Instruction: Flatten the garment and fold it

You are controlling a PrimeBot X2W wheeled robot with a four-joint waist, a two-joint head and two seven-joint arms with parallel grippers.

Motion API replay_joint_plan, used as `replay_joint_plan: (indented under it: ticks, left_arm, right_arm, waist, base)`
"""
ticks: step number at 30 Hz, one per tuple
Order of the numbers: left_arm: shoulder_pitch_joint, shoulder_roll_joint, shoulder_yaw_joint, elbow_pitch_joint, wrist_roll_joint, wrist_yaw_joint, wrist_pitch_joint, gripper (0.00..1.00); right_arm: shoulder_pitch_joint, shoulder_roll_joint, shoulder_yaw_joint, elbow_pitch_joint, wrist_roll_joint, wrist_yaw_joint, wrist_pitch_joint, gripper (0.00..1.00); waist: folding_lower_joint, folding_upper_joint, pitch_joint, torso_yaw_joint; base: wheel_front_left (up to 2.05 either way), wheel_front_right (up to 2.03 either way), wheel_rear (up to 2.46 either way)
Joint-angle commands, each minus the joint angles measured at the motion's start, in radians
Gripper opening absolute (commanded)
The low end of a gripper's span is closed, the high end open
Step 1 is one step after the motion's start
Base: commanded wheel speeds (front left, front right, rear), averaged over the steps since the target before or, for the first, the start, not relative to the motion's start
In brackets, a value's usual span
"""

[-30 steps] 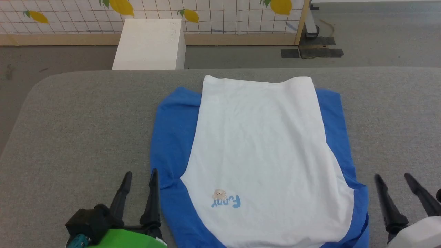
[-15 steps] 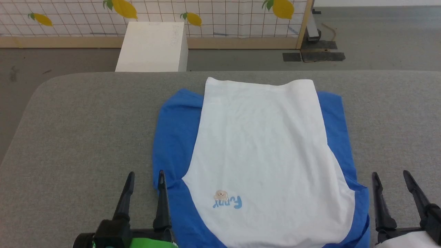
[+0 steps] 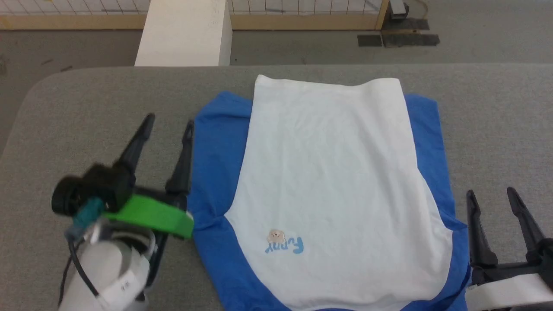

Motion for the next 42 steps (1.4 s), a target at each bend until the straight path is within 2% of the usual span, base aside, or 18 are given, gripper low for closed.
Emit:
replay_joint_plan:
  ticks: [1,8,11,14,20,25,31,36,38,42]
  left_arm:
    - [-0.072,0.012,0.007,0.006,-0.038,-0.019,0.058,1.0]
    - [-0.399,0.076,0.025,0.127,-0.146,-0.067,0.38,1.0]
    - [-0.512,0.08,0.036,0.209,-0.218,-0.069,0.535,1.0]
    - [-0.591,0.086,0.043,0.27,-0.254,-0.058,0.638,1.0]
    - [-0.676,0.127,0.035,0.368,-0.238,-0.036,0.741,1.0]
    - [-0.683,0.137,0.039,0.415,-0.278,-0.014,0.864,1.0]
    - [-0.67,0.148,0.055,0.428,-0.305,0.026,0.947,1.0]
    - [-0.654,0.177,0.052,0.432,-0.289,0.04,0.969,1.0]
    - [-0.646,0.176,0.054,0.435,-0.303,0.039,0.985,0.0]
    - [-0.645,0.179,0.062,0.422,-0.32,0.032,0.985,0.0]
  right_arm:
    - [-0.026,0.002,0.002,-0.008,0.0,-0.002,-0.008,1.0]
    - [-0.075,0.002,0.019,-0.014,0.011,-0.002,-0.018,1.0]
    - [-0.099,0.002,0.024,-0.015,0.006,-0.002,-0.024,1.0]
    - [-0.12,0.002,0.027,-0.011,0.004,-0.002,-0.027,1.0]
    - [-0.153,0.002,0.041,0.002,0.005,-0.002,-0.038,1.0]
    - [-0.166,0.002,0.047,0.011,0.009,-0.002,-0.046,1.0]
    - [-0.178,0.002,0.052,0.023,0.019,-0.002,-0.055,1.0]
    - [-0.189,0.002,0.057,0.028,0.023,-0.002,-0.06,1.0]
    - [-0.195,0.002,0.056,0.028,0.025,-0.002,-0.061,1.0]
    - [-0.203,0.002,0.045,0.028,0.027,-0.002,-0.059,1.0]
  waist:
    - [0.0,0.0,0.059,-0.005]
    - [0.0,0.0,0.183,-0.032]
    - [0.0,0.0,0.234,-0.049]
    - [0.0,0.0,0.273,-0.064]
    - [0.0,0.0,0.334,-0.103]
    - [0.0,0.0,0.371,-0.131]
    - [0.0,0.0,0.399,-0.151]
    - [0.0,0.0,0.417,-0.162]
    - [0.0,0.0,0.425,-0.162]
    - [0.0,0.0,0.434,-0.154]
  base:
    - [0.0,0.0,0.0]
    - [0.0,0.0,0.0]
    - [0.0,0.0,0.0]
    - [0.0,0.0,0.0]
    - [0.0,0.0,0.0]
    - [0.0,0.0,0.0]
    - [0.0,0.0,0.0]
    - [0.0,0.0,0.0]
    - [0.0,0.0,0.0]
    - [0.0,0.0,0.0]
